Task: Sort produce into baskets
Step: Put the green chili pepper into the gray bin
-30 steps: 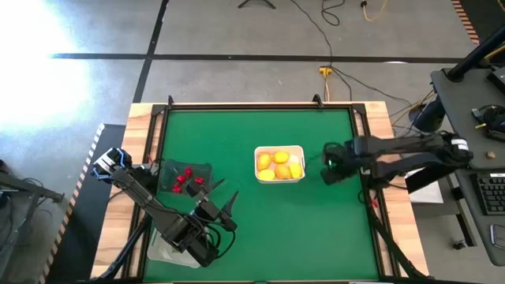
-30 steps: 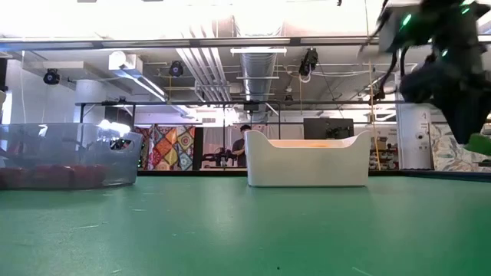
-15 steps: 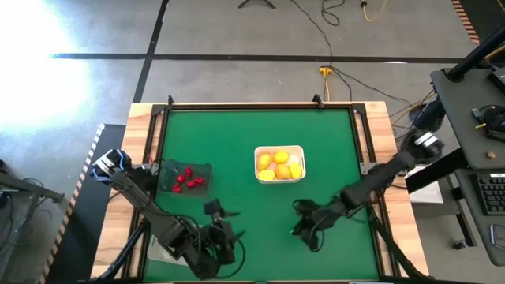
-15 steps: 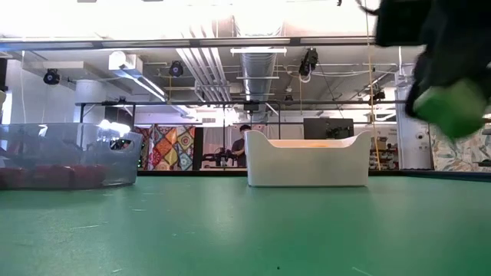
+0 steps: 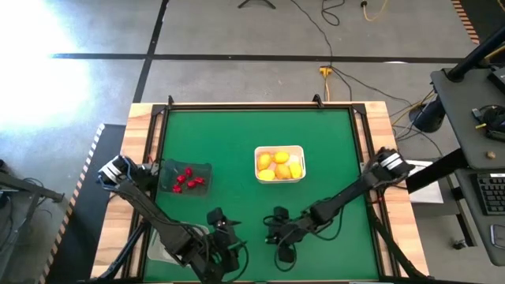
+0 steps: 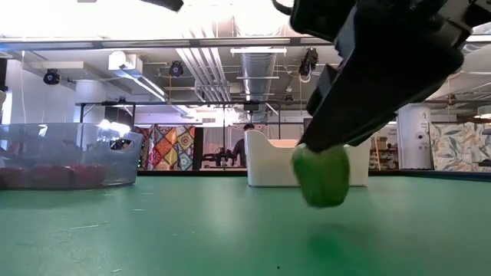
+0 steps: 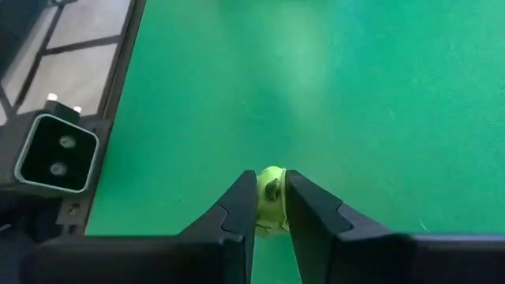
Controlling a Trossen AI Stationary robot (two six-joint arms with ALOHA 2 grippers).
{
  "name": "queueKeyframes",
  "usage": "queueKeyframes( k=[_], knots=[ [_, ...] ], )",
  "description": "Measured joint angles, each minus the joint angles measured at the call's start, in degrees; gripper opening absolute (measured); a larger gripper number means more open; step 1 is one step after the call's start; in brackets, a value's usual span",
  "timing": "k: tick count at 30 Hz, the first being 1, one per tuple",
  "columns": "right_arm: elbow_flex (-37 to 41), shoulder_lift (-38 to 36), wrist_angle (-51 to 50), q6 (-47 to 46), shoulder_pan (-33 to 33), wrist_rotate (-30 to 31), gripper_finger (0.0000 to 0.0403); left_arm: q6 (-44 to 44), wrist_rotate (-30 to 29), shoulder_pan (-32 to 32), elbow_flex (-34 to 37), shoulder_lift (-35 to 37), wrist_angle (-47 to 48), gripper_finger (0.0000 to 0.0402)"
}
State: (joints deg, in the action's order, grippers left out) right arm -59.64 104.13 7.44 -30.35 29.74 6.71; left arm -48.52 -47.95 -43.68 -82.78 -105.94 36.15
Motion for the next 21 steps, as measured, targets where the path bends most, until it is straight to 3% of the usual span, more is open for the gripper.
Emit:
queueKeyframes(
  k=[10,17,21],
  knots=[
    [-1.78,2.05,0.06,3.2,0.0,1.46,0.0106,-3.41,-3.34,1.37,0.1,-5.62,-2.24,0.0293],
    [-1.78,-0.65,-0.58,5.1,0.0,2.57,0.0183,-0.88,1.0,3.98,0.11,-10.38,-8.64,0.0293],
    [-1.78,-3.73,-7.24,4.54,1.0,5.65,0.0216,1.95,3.68,4.83,0.11,-14.07,-14.72,0.0293]
  ],
)
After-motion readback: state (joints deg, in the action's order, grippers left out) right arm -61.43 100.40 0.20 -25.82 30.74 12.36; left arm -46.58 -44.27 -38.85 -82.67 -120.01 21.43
